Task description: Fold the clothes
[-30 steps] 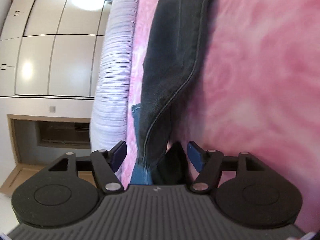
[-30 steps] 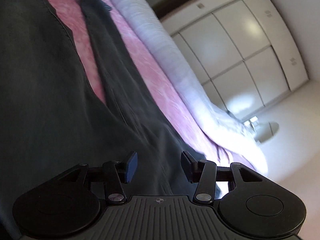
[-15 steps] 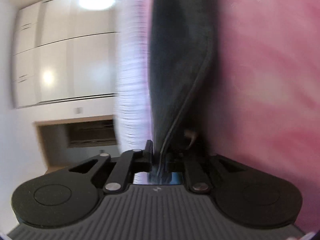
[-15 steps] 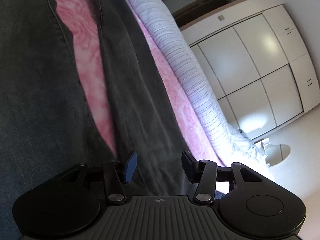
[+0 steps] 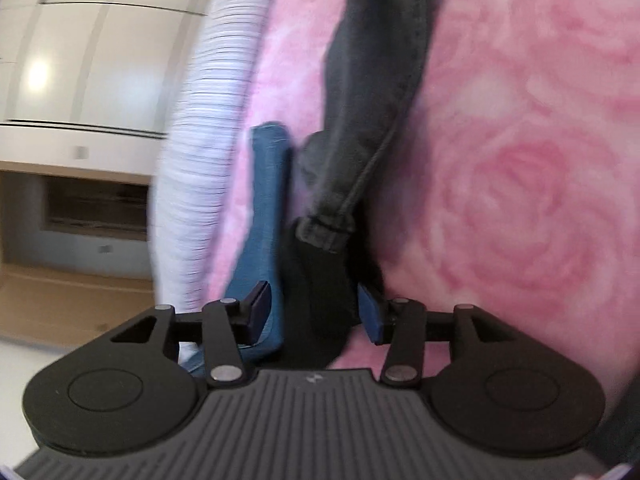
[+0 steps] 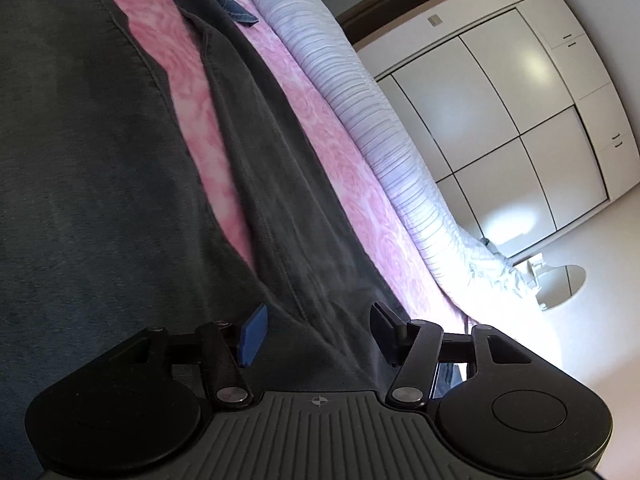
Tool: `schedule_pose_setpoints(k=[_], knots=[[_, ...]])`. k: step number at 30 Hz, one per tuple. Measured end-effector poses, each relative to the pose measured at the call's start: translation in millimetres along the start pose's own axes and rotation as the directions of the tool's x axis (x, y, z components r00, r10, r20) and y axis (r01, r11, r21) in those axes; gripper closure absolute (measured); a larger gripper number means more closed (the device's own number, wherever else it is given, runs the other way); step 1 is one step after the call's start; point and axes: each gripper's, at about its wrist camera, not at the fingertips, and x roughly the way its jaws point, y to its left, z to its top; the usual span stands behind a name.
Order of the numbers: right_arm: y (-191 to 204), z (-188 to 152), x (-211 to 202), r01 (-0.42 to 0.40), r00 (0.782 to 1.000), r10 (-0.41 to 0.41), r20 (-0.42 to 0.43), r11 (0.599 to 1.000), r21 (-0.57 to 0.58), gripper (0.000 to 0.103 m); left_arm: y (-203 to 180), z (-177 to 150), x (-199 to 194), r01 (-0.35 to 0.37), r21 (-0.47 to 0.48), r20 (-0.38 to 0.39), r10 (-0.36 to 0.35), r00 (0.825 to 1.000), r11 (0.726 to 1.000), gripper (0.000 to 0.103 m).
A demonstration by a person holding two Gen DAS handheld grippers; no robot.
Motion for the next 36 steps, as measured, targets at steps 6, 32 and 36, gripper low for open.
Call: schedule_pose_setpoints(k=[6, 32, 36], knots=[[7, 1, 1, 0.008, 1.0, -0.008, -0.005, 1.0, 0.018, 0.044, -6, 2, 35, 0.027, -0.005, -0.071, -0.027, 0.997, 1.0, 0.076], [-4, 34, 43, 0.059, 0.998, -0.059, -0.01, 0.996, 0.068, 0.03, 118, 43, 125, -0.174, -0.375, -0.142, 0.129, 0.981, 0.911, 0.045], [-2, 32, 19, 0.039, 0.999, -0.041, 0.02, 0.996, 0.08, 0.03, 142, 48, 78, -0.044, -0.561, -0.046, 0.022, 0.999, 0.827, 0.043]])
